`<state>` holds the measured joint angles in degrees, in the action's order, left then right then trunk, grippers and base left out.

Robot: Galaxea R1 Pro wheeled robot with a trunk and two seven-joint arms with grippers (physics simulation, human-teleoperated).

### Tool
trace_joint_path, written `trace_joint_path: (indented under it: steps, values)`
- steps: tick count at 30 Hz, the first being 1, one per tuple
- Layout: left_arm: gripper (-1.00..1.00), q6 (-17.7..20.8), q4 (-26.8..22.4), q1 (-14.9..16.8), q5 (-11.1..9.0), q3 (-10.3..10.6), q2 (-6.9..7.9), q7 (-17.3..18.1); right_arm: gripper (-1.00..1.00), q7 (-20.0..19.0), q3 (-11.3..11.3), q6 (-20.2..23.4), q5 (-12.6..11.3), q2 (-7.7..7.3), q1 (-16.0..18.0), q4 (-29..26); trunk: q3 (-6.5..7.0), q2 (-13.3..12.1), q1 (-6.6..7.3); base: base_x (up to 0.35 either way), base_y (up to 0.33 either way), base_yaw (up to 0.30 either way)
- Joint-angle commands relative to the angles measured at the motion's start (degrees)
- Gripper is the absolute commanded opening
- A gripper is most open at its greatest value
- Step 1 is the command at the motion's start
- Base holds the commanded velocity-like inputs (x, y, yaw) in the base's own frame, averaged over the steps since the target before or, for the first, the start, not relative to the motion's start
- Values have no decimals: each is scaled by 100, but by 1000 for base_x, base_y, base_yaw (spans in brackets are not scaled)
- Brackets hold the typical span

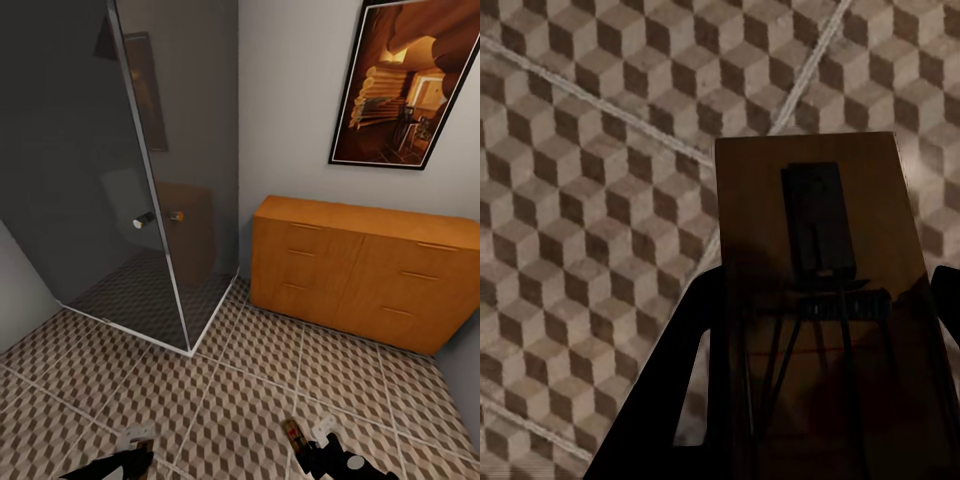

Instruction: Take the four mousetraps from the cabinet in the bathroom and place them on the bathroom floor. Make sure all four end up on the same floor surface, and ensure that at least two of them are either under or directly next to the same bathroom sink.

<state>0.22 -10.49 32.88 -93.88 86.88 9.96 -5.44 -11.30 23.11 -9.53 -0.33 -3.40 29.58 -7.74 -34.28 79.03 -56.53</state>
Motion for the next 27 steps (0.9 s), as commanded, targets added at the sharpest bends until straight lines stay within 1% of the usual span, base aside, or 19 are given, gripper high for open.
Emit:
trace_joint_path:
  steps: [1,27]
  values:
    - [-100,3,-24,4,-25,39,8,-45,-100,-31,0,-13,-20,-3,3,1,2,3,0,0,0,219]
    - [-100,-1,-24,-1,-25,39,15,-45,-100,-31,0,-13,-20,-3,-5,1,172,3,0,0,0,220]
